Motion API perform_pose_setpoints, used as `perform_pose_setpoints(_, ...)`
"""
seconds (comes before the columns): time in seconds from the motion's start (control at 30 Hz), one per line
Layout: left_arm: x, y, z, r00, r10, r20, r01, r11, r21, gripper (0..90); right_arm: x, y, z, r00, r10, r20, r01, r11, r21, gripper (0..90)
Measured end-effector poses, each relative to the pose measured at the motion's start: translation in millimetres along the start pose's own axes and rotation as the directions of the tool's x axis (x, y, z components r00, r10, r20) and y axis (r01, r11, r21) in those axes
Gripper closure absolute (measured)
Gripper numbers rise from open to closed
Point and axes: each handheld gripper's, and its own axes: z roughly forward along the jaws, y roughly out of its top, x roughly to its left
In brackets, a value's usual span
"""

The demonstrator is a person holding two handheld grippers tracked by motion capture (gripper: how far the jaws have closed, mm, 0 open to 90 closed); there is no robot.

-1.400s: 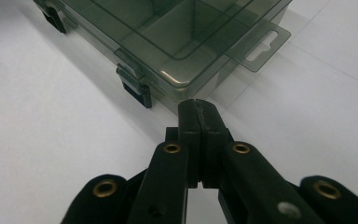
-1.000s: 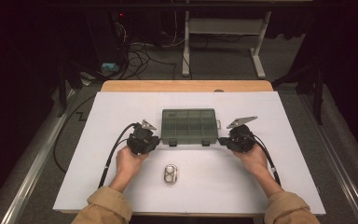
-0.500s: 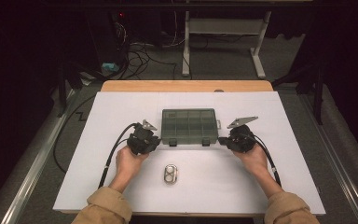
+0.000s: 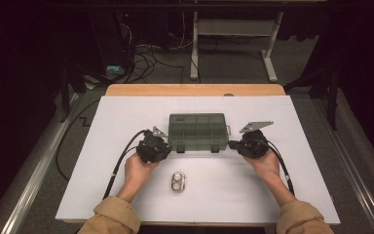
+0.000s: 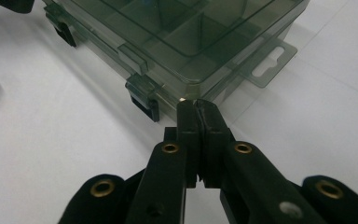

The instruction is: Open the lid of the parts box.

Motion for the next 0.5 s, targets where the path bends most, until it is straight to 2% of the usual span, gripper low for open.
perform_pose_setpoints(0.13,-3.2,3.2,-0.1,1.0,-0.001,-0.003,0.001,0.9995,-0.031,68.4,-0.2,0.3,-1.6,1.0,0.009,-0.001,-0.009,0.9998,-0.015,87.8)
perform_pose_setpoints(0.23,-4.1,4.8,0.3,1.0,0.0,-0.002,0.0,0.9994,-0.035,65.4,0.0,1.4,-3.4,0.9999,0.011,0.002,-0.011,0.9995,-0.031,86.6)
perform_pose_setpoints(0.43,-8.6,6.6,3.3,0.9993,0.033,-0.017,-0.034,0.9976,-0.06,60.7,-0.4,2.9,-5.3,0.9998,0.019,0.006,-0.019,0.9984,-0.054,85.2)
perform_pose_setpoints(0.5,-9.3,7.8,3.7,0.9993,0.032,-0.017,-0.033,0.9973,-0.066,58.2,-0.5,3.4,-6.0,0.9996,0.026,0.005,-0.026,0.9979,-0.059,85.1)
